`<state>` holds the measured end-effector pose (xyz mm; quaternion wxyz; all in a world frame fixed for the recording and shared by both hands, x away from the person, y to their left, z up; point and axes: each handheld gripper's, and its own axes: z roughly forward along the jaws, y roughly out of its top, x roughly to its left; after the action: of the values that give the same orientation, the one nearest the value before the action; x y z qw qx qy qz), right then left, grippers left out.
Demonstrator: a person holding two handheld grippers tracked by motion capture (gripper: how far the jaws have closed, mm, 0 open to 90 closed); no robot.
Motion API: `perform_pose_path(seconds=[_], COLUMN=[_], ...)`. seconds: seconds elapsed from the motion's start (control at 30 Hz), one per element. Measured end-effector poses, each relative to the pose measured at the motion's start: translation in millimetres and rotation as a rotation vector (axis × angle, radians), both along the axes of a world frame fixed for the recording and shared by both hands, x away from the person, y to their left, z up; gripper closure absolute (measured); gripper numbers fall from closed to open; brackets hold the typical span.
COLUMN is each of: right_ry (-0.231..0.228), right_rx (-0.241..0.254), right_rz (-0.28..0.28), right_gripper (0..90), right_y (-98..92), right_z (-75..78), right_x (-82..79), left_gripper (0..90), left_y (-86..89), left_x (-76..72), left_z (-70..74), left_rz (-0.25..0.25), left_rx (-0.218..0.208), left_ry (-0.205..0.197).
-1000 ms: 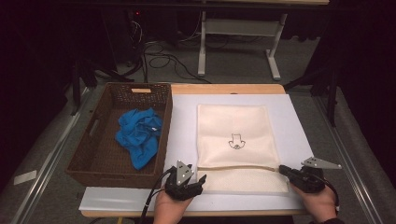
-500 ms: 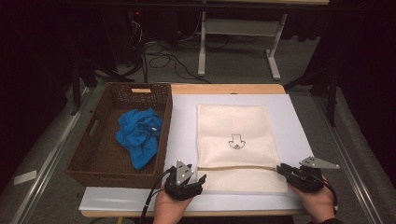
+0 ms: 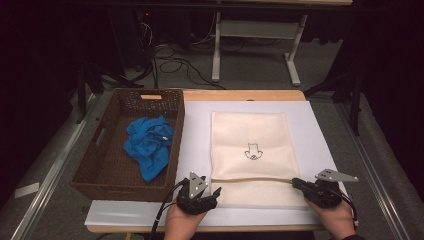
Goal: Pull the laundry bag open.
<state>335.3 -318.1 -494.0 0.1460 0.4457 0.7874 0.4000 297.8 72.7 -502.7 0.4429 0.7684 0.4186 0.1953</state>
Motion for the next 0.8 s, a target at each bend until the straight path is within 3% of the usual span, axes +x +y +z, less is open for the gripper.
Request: perform_pose_path(seconds=[0.1,0.2,0.23,0.33,0.37,0.4,0.43,0.57,0.8], right_ry=[-0.003,-0.016,-0.043,-0.055,-0.025,-0.025,0.018,0.057,0.034], right_rx=[-0.013,0.000,0.020,0.028,0.005,0.005,0.016,0.024,0.023], right_rz=[0.034,0.031,-0.009,-0.051,-0.092,-0.092,-0.100,-0.085,-0.048], right_gripper=[84.3,82.4,80.7,79.0,76.4,76.4,75.6,79.3,86.6], right_y=[6.7,6.0,-1.5,-12.1,-21.6,-21.6,-26.2,-24.7,-17.0], right_z=[-2.3,1.1,7.3,8.9,2.2,2.2,-3.7,-7.7,-2.5], right_x=[1.0,0.4,-0.2,0.6,3.0,3.0,5.2,7.0,3.5], left_gripper=[36.8,36.8,36.8,36.8,36.8,36.8,36.8,36.8,36.8], left_y=[0.3,0.4,0.6,0.6,0.3,0.3,-0.1,0.1,-0.2], left_x=[-0.4,-0.7,-0.8,-0.7,-0.7,-0.7,-0.9,-0.5,-0.1], left_z=[0.5,0.7,0.9,0.6,0.5,0.5,0.9,0.9,-0.2], left_rz=[0.000,0.000,0.000,0.001,0.000,0.000,-0.003,0.000,-0.002], left_rx=[-0.001,-0.002,-0.003,-0.003,-0.002,-0.002,-0.005,-0.002,0.002], left_ry=[-0.002,-0.002,-0.003,0.000,0.000,0.000,-0.004,-0.003,0.001])
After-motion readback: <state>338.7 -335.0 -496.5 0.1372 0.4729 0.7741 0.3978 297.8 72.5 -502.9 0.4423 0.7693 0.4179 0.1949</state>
